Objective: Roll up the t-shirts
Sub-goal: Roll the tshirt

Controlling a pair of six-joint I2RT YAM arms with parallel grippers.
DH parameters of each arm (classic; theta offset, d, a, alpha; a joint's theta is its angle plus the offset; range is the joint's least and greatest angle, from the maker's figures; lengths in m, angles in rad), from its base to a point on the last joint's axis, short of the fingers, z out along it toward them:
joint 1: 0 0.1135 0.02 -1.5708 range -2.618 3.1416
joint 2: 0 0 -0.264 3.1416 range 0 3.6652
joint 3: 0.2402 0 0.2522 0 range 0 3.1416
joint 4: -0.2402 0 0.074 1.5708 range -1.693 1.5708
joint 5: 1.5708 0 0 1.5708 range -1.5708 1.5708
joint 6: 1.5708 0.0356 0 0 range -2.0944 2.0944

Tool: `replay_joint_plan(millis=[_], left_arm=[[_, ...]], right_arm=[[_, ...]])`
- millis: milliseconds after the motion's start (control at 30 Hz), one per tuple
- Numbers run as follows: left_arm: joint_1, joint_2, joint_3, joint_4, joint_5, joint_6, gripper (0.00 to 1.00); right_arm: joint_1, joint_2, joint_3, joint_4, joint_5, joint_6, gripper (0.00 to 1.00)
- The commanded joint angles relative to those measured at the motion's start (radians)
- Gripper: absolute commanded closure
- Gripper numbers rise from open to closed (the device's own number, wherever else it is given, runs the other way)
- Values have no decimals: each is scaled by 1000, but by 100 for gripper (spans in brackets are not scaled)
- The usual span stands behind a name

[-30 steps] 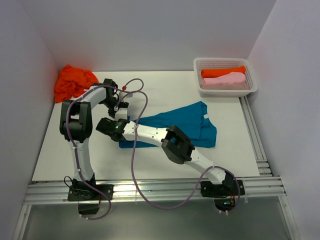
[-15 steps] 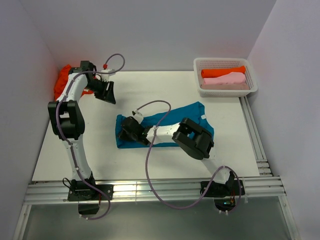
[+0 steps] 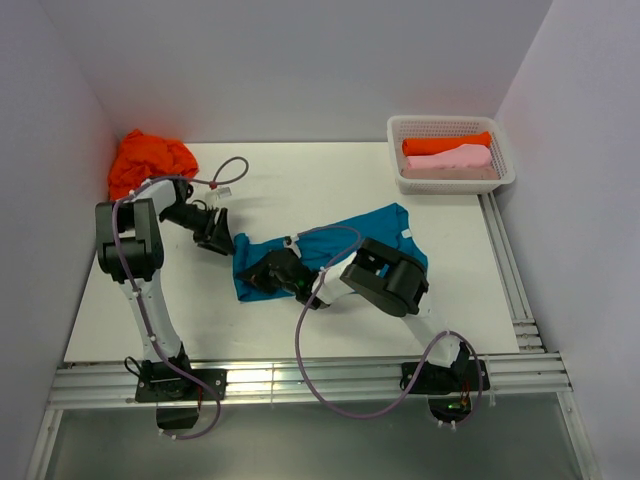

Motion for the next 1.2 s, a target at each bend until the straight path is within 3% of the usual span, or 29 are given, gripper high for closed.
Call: replay_joint_plan(millis=[0,400,633,900,1167], left_arm=[[-2,-66,-55,69,117,26,45],[-1,-65,-88,110,224,-9,46],[-4,-22,-51,144,209,-58,46],[-18,15,38,72,216,-23,48],[-48,-19,-11,61,152,22,47]], right_arm=[[4,21,-26,63,-22,59,91],[3,10,-35,42,-22,70,92],[4,1,-55,36,-22,70,93],[3,-16,-87,25,-15,80,93],[-2,-22,-78,2,-15,73,94]])
